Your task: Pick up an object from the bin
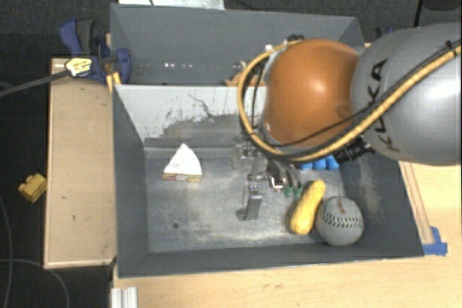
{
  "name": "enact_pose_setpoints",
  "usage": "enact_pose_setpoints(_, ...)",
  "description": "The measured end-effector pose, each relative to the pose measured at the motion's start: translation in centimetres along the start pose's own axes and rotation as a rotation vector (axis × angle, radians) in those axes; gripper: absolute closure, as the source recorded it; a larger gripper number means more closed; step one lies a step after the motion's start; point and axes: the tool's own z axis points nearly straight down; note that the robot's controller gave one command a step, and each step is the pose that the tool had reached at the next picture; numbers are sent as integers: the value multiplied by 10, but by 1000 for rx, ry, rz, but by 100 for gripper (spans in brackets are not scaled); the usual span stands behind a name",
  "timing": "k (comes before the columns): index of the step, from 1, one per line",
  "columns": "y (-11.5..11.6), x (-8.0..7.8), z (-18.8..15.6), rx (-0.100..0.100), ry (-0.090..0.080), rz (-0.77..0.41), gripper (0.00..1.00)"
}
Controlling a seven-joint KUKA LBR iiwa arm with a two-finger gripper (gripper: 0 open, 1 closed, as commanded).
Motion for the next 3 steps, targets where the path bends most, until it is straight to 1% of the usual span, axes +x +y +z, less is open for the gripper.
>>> enact_pose_setpoints(1, -1, -1, -4, -1, -8, 4, 0)
enact_pose_setpoints(2, -40, -3, 21, -1, -10, -81, 0)
enact_pose_setpoints(3, -71, -11, 49, 1, -6, -195, 0)
